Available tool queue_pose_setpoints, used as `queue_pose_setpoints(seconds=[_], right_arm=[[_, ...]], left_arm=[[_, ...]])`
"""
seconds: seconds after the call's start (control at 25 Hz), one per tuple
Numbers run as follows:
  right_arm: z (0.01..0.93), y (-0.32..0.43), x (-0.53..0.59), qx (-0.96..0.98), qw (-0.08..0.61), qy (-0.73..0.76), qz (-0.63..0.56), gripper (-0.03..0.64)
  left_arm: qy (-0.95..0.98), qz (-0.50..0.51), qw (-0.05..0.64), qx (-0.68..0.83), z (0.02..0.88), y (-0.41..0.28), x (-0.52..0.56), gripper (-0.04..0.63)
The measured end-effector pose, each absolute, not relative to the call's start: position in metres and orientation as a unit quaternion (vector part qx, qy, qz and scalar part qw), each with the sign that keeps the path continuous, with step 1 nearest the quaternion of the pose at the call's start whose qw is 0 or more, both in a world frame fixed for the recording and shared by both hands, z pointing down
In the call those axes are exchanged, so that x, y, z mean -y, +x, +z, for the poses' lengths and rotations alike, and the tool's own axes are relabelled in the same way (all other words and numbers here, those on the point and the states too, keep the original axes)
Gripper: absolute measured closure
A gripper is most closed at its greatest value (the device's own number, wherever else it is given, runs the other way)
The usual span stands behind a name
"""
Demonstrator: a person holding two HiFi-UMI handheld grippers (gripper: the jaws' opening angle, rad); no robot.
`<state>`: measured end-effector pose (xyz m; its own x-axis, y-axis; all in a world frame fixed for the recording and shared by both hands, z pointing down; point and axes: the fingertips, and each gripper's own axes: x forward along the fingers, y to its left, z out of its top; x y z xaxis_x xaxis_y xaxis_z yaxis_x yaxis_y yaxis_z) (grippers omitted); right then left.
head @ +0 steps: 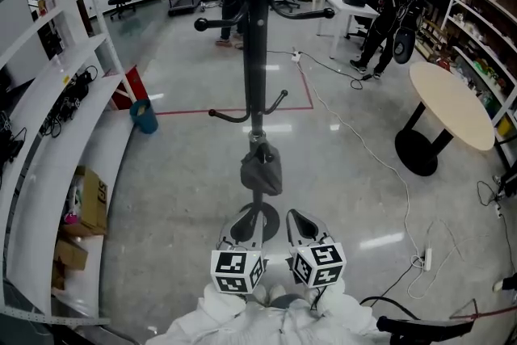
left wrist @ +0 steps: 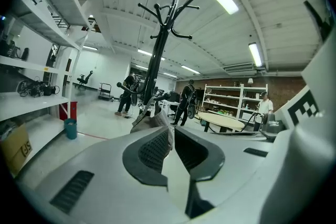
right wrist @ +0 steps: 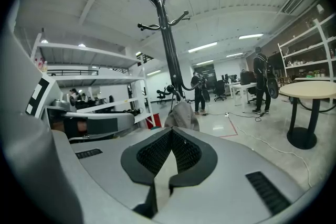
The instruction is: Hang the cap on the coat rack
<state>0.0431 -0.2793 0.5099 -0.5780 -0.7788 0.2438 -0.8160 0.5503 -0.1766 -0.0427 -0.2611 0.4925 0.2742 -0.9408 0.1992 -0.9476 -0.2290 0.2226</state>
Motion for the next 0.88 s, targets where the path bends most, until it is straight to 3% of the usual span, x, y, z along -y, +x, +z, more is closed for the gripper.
queue_pose_setpoints(seconds=[0.2,0.88], right_arm=[[0.505,0.046,0.275,0.882,0.067,0.447,0.131,0.607],[0.524,0.058,0.246,0.890,0.077,0.421,0.157,0.607]], left_arm=[[0.784,0.018,0.140,0.604,0.489,-0.037,0.256,0.592],[0.769,0.026,0.129,0.626,0.494,-0.019,0.229,0.593]])
